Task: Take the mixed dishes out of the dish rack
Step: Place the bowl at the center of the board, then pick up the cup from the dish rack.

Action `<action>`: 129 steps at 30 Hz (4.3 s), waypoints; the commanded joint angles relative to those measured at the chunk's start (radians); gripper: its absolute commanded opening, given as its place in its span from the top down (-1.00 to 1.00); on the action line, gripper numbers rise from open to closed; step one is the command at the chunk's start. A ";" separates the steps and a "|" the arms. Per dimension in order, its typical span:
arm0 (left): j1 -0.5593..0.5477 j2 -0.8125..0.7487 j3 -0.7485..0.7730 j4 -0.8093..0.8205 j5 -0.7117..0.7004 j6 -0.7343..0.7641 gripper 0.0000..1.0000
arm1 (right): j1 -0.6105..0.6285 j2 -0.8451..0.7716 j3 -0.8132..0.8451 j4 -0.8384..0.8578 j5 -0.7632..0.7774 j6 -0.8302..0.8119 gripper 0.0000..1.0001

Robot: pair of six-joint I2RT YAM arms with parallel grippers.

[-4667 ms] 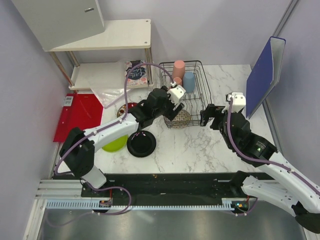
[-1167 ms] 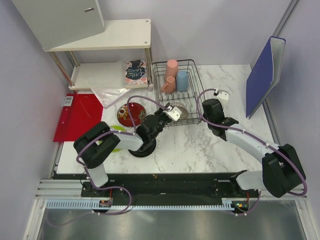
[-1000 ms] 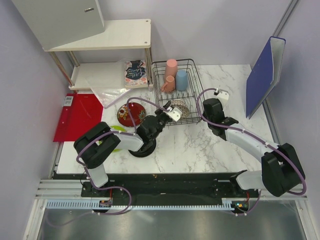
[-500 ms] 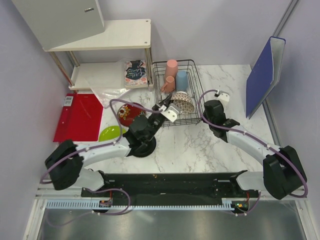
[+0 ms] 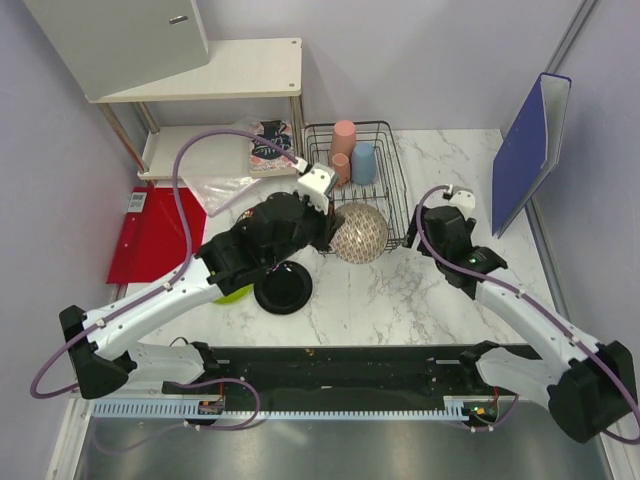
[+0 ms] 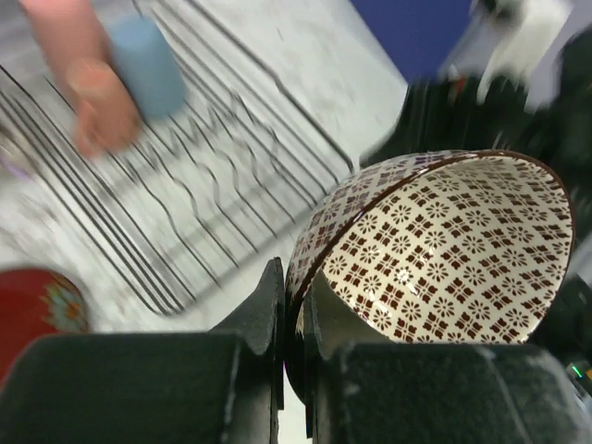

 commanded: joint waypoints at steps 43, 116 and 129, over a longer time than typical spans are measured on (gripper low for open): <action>-0.054 0.403 -0.131 -0.287 0.072 -0.588 0.97 | 0.002 -0.487 0.056 -0.432 -0.487 -0.036 -0.54; -0.041 -0.374 -0.365 -0.224 -0.189 -0.308 -0.99 | -0.085 0.749 0.856 0.266 -0.156 -0.116 -0.96; -0.041 -0.308 -0.376 -0.201 -0.181 -0.292 -0.99 | -0.064 0.895 0.938 0.194 -0.244 -0.255 -0.96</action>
